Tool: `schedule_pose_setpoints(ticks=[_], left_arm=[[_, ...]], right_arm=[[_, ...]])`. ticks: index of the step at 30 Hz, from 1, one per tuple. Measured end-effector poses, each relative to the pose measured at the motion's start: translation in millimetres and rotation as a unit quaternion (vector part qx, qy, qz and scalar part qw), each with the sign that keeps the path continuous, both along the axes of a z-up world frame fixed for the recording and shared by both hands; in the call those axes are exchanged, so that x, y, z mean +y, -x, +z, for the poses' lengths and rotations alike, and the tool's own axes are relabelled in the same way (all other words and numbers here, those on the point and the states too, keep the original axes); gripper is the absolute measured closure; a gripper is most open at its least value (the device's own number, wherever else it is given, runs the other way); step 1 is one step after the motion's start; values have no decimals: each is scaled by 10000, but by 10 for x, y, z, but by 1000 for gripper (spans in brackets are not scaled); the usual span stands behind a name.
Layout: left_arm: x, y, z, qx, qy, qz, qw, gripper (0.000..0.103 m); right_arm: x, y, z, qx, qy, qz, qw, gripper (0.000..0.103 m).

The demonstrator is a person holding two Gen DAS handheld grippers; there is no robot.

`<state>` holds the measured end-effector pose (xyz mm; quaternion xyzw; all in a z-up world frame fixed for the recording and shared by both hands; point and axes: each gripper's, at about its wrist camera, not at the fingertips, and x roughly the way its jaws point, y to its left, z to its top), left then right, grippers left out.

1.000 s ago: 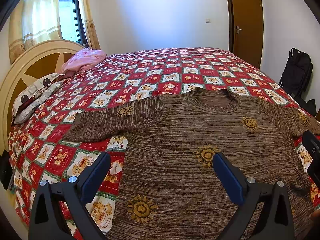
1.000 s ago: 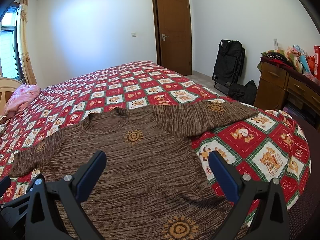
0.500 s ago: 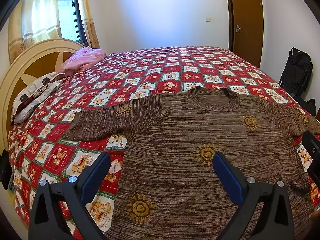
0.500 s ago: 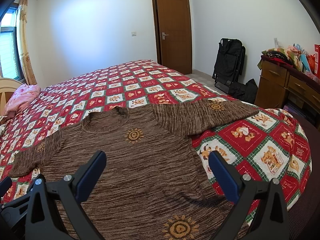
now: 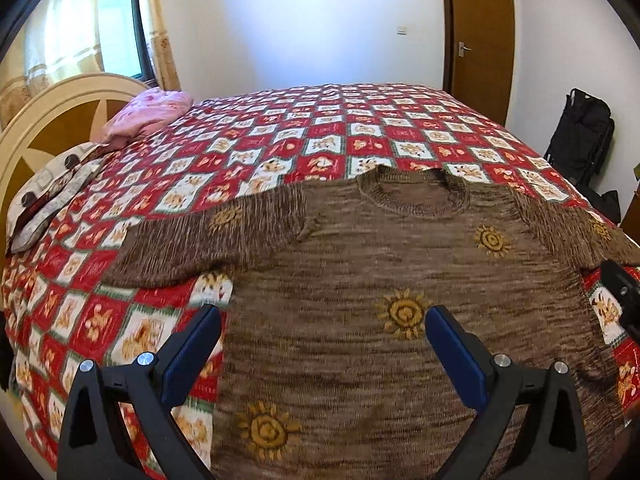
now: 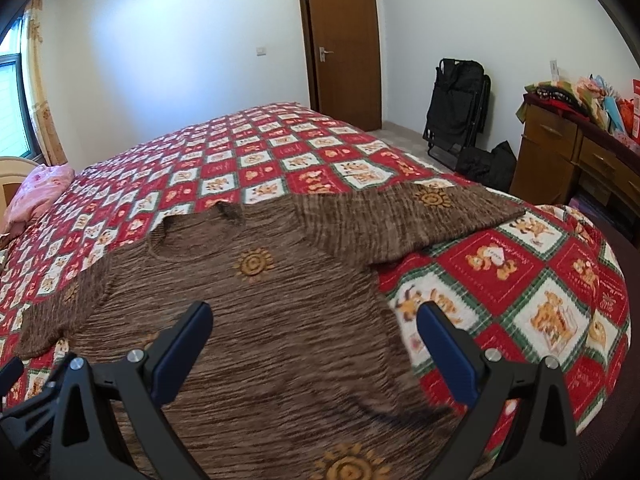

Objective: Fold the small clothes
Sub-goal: 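Grasp the sweater sleeve with the right gripper and fold it across the body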

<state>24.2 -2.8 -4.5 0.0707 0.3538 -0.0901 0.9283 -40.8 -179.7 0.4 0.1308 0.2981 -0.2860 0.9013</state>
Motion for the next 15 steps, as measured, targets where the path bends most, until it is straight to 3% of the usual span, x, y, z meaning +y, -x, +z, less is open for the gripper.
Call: schedule_pose_setpoints(ticks=[3,8,11,15], left_arm=[[-33,-202,188,-163,14,-164,9997,1],[-51,-551,650,-633,52,-109,9979,1],[-69,-824,871,-515,334,-190,9979,1],[-84,-1252,1243,-356,829,-19,9959,1]], right_arm=[[-250,22,81,-18,22,-86,10000,1],[-971,95,259,3,-213,-480,9986,19],[-1572,219,348,-72,-676,-1027,9924,20],[-2216,328,378,-41,-878,-1701,9815,24]])
